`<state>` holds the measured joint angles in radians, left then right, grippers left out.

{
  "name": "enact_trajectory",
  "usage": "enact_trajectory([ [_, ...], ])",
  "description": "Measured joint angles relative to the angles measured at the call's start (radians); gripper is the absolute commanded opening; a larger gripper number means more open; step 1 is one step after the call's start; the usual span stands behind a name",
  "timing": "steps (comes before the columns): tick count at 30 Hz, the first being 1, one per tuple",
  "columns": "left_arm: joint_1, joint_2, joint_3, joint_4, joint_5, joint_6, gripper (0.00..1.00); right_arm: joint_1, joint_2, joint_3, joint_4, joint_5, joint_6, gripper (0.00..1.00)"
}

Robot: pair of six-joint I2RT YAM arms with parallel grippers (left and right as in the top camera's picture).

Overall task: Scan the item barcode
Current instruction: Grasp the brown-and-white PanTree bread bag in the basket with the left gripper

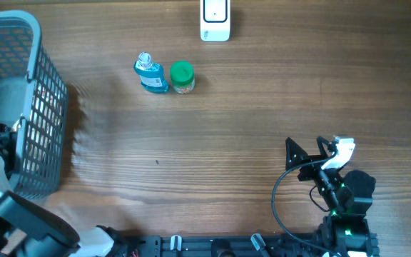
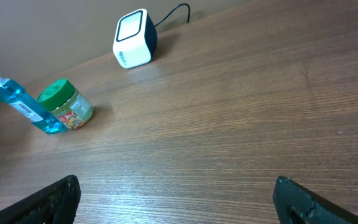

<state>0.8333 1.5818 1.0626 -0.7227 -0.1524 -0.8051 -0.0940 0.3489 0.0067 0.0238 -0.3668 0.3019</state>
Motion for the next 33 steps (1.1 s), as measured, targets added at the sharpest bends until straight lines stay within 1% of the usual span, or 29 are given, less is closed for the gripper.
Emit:
enact_trajectory([
  [4,0.0,0.088,0.0,0.02,0.02,0.001,1.0,0.0,0.0,0.0,0.0,-0.004,0.0,1.0],
  [8,-0.002,0.096,0.0,0.063,0.039,0.001,1.0,0.0,0.0,0.0,0.0,-0.007,0.0,1.0],
  [9,-0.007,0.096,0.0,0.094,0.059,0.001,1.0,0.0,0.0,0.0,0.0,-0.007,0.0,1.0],
  [12,-0.035,0.096,-0.002,0.16,0.092,0.0,1.0,0.0,0.0,0.0,0.0,-0.007,0.0,1.0],
  [14,-0.077,0.1,-0.002,0.185,0.103,0.0,1.0,0.0,0.0,0.0,0.0,-0.007,0.0,1.0],
  [15,-0.097,0.11,-0.002,0.201,0.106,0.0,0.97,0.0,0.0,0.0,0.0,-0.007,0.0,0.99],
  [16,-0.109,0.122,-0.002,0.214,0.108,0.0,0.81,0.0,0.0,0.0,0.0,-0.007,0.0,1.0],
  [17,-0.116,0.135,-0.002,0.224,0.111,0.0,0.51,0.0,0.0,0.0,0.0,-0.007,0.0,1.0],
  [18,-0.118,0.146,-0.002,0.23,0.112,-0.007,0.34,0.0,0.0,0.0,0.0,-0.008,0.0,1.0],
  [19,-0.122,0.155,-0.002,0.235,0.118,-0.012,0.07,0.0,0.0,0.0,0.0,-0.011,0.0,1.0],
  [20,-0.128,0.157,-0.001,0.24,0.122,-0.014,0.04,0.0,0.0,0.0,0.0,-0.011,0.0,1.0],
  [24,-0.13,0.135,0.024,0.256,0.121,-0.016,0.04,0.0,0.0,0.0,0.0,-0.018,0.0,1.0],
  [26,-0.133,0.153,0.014,0.238,0.13,-0.016,0.04,0.0,0.0,0.0,0.0,-0.018,0.0,1.0],
  [28,-0.133,0.151,0.008,0.233,0.169,-0.016,0.04,0.0,0.0,0.0,0.0,-0.018,0.0,1.0],
  [31,-0.133,0.075,0.027,0.175,0.216,-0.016,0.04,0.0,0.0,0.0,0.0,-0.018,0.0,1.0],
  [33,-0.133,-0.026,0.085,0.13,0.233,-0.016,0.04,0.0,0.0,0.0,0.0,-0.018,0.0,1.0],
])
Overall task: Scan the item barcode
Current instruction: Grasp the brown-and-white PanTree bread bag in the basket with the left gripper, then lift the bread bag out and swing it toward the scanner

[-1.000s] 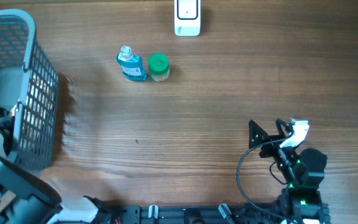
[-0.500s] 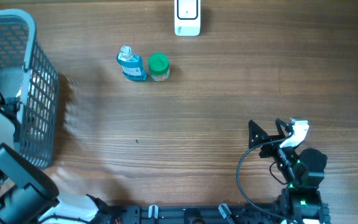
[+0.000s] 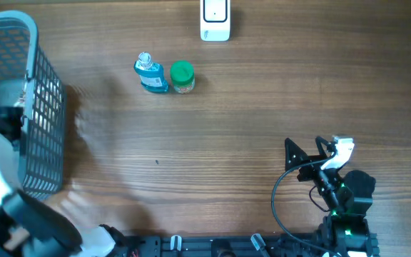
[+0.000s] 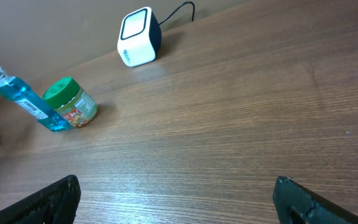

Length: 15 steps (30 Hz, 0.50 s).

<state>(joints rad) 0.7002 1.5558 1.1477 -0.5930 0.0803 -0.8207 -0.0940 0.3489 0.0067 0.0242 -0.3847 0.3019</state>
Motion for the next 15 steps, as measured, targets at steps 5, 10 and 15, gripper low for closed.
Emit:
enact_trajectory([
  [5,0.0,-0.183,0.164,-0.063,0.013,0.0,0.04,0.0,0.0,0.0,0.0,0.0,0.0,1.0],
  [10,0.0,-0.272,0.291,-0.082,0.075,0.0,0.04,0.0,0.0,0.0,0.0,0.0,0.0,1.0],
  [15,0.0,-0.301,0.401,-0.054,0.255,0.0,0.04,0.0,0.0,0.0,0.0,0.0,0.0,1.0],
])
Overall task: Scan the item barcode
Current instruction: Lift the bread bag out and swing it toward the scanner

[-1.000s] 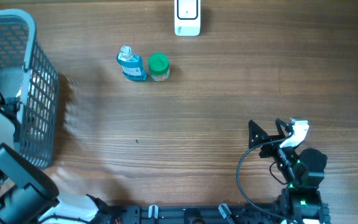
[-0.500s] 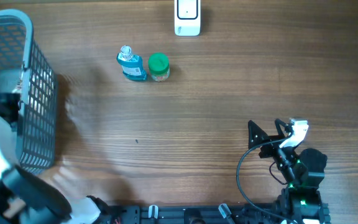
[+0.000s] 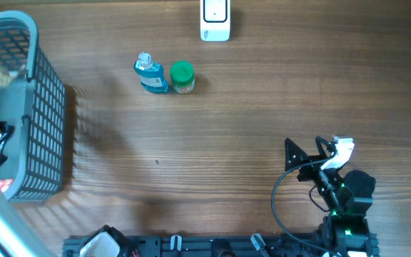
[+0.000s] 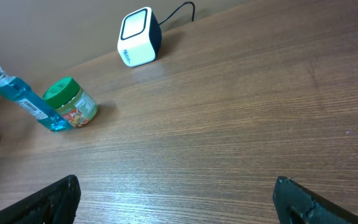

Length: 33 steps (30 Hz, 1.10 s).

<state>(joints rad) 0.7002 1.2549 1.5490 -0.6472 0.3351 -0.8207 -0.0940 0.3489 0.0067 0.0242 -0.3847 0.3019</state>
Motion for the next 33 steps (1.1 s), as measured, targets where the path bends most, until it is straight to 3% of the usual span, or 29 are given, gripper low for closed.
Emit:
enact_trajectory([
  [8,-0.059,-0.061,0.24,0.026,0.331,-0.003,0.04,0.0,0.0,0.0,0.0,0.0,0.012,1.0],
  [17,-0.408,-0.035,0.245,-0.002,0.566,0.047,0.04,0.0,0.0,0.0,0.003,0.0,0.011,1.0],
  [27,-0.492,-0.035,0.245,-0.031,1.037,0.224,0.04,0.0,0.0,0.0,0.003,0.0,0.011,1.0],
  [29,-0.492,-0.035,0.248,-0.09,1.069,0.254,0.04,0.0,0.0,0.0,0.003,0.0,0.011,1.0],
  [33,-0.498,-0.018,0.252,-0.41,1.078,0.457,0.04,0.0,0.001,0.0,0.004,0.0,0.011,1.0],
])
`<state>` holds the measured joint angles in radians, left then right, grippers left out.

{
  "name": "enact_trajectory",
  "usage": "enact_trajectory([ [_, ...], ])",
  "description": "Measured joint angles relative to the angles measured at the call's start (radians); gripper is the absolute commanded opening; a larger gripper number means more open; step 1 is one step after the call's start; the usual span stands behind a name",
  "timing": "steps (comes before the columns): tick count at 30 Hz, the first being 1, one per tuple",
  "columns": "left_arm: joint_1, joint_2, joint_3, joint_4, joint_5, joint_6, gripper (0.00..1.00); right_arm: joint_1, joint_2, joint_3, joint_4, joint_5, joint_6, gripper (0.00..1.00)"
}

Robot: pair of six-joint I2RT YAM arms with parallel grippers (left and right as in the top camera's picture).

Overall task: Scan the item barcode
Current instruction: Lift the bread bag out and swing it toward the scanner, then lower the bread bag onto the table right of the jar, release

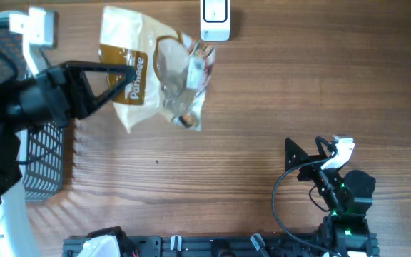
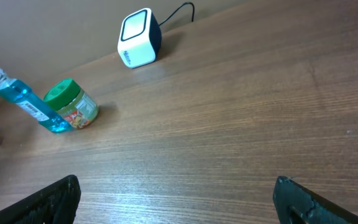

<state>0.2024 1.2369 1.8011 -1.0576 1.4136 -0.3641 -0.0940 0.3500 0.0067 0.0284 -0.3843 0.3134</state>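
My left gripper (image 1: 123, 77) is shut on the left edge of a white and brown snack bag (image 1: 155, 68), held high over the table's far left. The bag's right end reaches close to the white barcode scanner (image 1: 215, 21), which stands at the table's far edge and is also seen as the scanner (image 2: 135, 38). My right gripper (image 1: 316, 153) rests near the front right, open and holding nothing, its fingertips (image 2: 67, 190) spread wide over bare wood. The bag is out of the right wrist view.
A grey mesh basket (image 1: 45, 157) stands at the left edge, partly hidden by my left arm. A blue bottle (image 2: 23, 102) and a green-lidded jar (image 2: 70, 107) stand together left of the scanner; in the overhead view the bag hides them.
My left arm was down in the basket with only a tan corner of the bag showing at its far rim. Now the gripper holds the bag up beside the scanner. The right arm is unchanged.
My left arm was inside the basket at the first two moments, with the bottle and jar in plain view. Then a bag corner showed at the basket's far rim. Now the bag is out of the basket, held above the bottle and jar.
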Motion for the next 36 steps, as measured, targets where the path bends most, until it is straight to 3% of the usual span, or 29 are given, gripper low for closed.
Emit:
enact_trajectory([
  [4,-0.059,0.063,-0.003,-0.256,-0.09,0.232,0.04,0.0,0.0,0.0,-0.001,0.0,0.0,1.0],
  [8,-0.209,0.146,-0.003,-0.324,-0.22,0.345,0.04,0.0,0.0,0.0,-0.001,0.0,0.0,1.0],
  [16,-0.438,0.312,-0.003,-0.331,-0.37,0.386,0.04,0.0,0.0,0.0,-0.001,0.0,0.0,1.0],
  [28,-0.584,0.62,-0.003,-0.292,-0.396,0.409,0.04,0.0,0.0,0.0,-0.001,0.0,0.0,1.0],
  [36,-0.592,0.771,-0.003,-0.238,-0.396,0.413,0.04,0.0,0.0,0.0,-0.001,0.004,0.0,1.0],
])
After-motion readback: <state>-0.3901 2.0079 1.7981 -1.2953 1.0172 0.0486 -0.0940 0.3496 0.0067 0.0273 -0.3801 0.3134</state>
